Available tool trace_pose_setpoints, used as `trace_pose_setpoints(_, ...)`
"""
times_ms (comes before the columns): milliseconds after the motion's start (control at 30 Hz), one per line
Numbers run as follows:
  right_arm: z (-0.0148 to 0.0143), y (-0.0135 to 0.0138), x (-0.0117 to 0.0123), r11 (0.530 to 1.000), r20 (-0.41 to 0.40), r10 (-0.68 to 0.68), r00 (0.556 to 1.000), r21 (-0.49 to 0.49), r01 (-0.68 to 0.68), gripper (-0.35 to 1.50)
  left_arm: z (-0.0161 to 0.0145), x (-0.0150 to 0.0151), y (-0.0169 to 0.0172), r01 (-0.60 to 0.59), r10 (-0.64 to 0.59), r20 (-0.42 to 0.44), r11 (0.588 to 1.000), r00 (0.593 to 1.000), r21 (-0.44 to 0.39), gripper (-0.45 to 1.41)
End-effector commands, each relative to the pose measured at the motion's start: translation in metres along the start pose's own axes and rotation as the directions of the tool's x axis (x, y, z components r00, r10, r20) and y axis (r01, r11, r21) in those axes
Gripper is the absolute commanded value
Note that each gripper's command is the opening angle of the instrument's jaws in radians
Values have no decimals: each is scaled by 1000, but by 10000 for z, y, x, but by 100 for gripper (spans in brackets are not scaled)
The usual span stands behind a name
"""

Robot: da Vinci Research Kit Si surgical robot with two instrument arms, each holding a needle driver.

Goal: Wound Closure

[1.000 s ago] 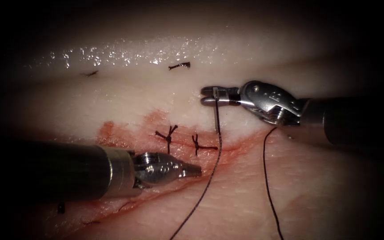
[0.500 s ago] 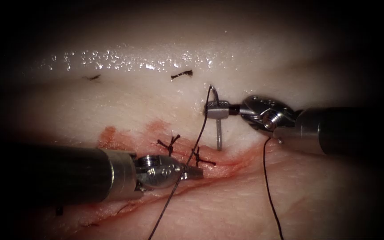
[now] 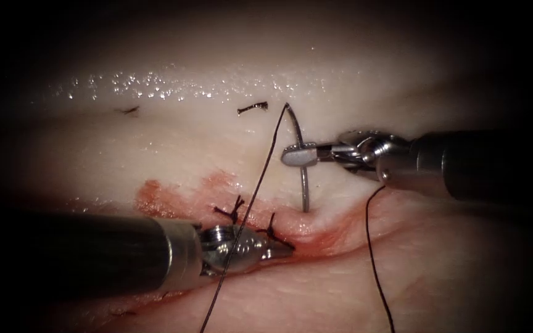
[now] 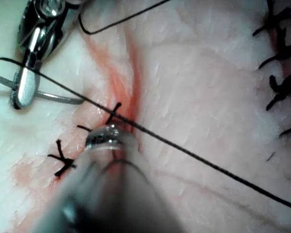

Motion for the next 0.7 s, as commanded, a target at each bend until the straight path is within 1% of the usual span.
trace_pose_setpoints(33, 7, 6, 3, 1000, -2, 8, 1000, 4, -8, -35, 8, 0, 0, -1, 1, -3, 1000, 1000, -1, -13)
trace_pose_setpoints(100, 5, 12, 1, 998, -22, 59, 998, 13, -59, -35, 10, 3, 0, -3, 3, -8, 1000, 1000, 3, -13)
trace_pose_setpoints(333, 4, 11, 1, 987, -65, 154, 986, 64, -150, -35, 11, 2, -2, -4, 4, -11, 1000, 1000, 4, -14)
trace_pose_setpoints(533, 13, 8, -11, 971, -32, 229, 973, 82, -226, -35, 9, -6, -9, -11, 11, -12, 1000, 1000, 1, -14)
trace_pose_setpoints(667, 33, -2, -26, 972, -34, 228, 973, 74, -225, -35, 5, -12, -13, -15, 15, -12, 1000, 1000, -4, -14)
trace_pose_setpoints(700, 33, -2, -26, 972, -34, 228, 973, 74, -225, -35, 5, -12, -13, -15, 15, -12, 1000, 1000, -4, -14)
